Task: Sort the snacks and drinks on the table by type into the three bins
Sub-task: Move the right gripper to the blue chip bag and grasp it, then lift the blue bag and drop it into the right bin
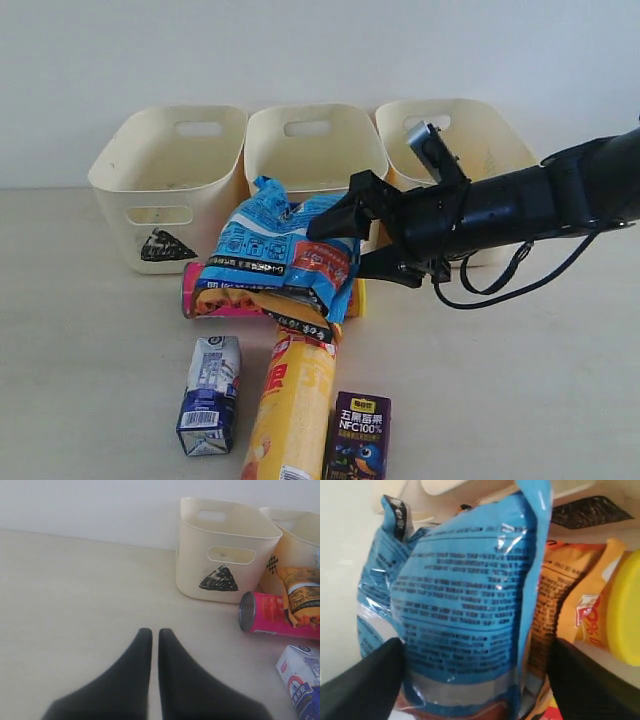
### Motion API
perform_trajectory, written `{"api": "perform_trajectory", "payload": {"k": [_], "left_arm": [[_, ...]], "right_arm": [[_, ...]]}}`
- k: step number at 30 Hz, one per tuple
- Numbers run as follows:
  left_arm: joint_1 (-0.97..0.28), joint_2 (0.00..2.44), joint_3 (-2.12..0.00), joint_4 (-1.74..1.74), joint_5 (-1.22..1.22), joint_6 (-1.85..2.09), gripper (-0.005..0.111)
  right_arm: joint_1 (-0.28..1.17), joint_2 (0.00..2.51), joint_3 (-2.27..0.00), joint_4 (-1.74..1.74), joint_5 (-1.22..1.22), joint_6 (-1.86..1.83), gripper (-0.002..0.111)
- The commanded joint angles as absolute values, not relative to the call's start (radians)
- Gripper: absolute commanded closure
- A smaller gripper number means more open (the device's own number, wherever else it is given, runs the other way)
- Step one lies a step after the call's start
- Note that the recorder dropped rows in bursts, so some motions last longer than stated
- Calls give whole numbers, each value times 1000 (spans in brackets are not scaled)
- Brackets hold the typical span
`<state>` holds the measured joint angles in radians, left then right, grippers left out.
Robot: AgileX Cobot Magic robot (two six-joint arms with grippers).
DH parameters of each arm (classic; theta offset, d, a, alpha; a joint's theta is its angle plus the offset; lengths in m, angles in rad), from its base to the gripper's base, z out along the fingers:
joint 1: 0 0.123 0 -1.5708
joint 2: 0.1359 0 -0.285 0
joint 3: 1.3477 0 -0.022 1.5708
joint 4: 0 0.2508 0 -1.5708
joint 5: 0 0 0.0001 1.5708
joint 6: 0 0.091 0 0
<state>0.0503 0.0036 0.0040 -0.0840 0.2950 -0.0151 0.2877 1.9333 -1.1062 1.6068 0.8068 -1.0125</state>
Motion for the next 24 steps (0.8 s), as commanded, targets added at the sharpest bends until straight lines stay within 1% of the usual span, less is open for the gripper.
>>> {"api": "perform_trajectory", "payload": {"k": [1, 3, 4, 5, 6, 7, 8, 9, 10, 15, 18, 24], "left_arm": [[48, 0, 0, -86, 285, -23, 102], [48, 0, 0, -86, 285, -23, 102], [48, 0, 0, -86, 285, -23, 102], [48, 0, 0, -86, 285, -23, 102], [48, 0, 0, -86, 285, -23, 102], [48, 0, 0, -86, 285, -23, 102], [48, 0, 0, -86, 285, -23, 102], [48, 0, 0, -86, 285, -23, 102], [48, 0, 0, -86, 285, -23, 102], [48, 0, 0, -86, 285, -23, 102], [47, 0, 0, -86, 285, -23, 102], [47, 0, 0, -86, 285, -23, 102]], "right_arm": [[295, 1966, -1139, 1638, 828, -1017, 38], [316, 1967, -1141, 1648, 816, -1026, 38], [327, 1967, -1141, 1648, 804, -1030, 40], [335, 1967, -1141, 1645, 785, -1030, 47], [338, 1967, -1141, 1643, 775, -1030, 61], [338, 1967, -1141, 1643, 770, -1030, 70], [334, 1967, -1141, 1643, 767, -1030, 89], [330, 1967, -1141, 1643, 769, -1030, 102], [319, 1965, -1141, 1643, 781, -1030, 108], [268, 1937, -1141, 1639, 870, -1030, 108], [239, 1867, -1141, 1630, 914, -1030, 108], [226, 1775, -1141, 1572, 925, -1023, 108]]}}
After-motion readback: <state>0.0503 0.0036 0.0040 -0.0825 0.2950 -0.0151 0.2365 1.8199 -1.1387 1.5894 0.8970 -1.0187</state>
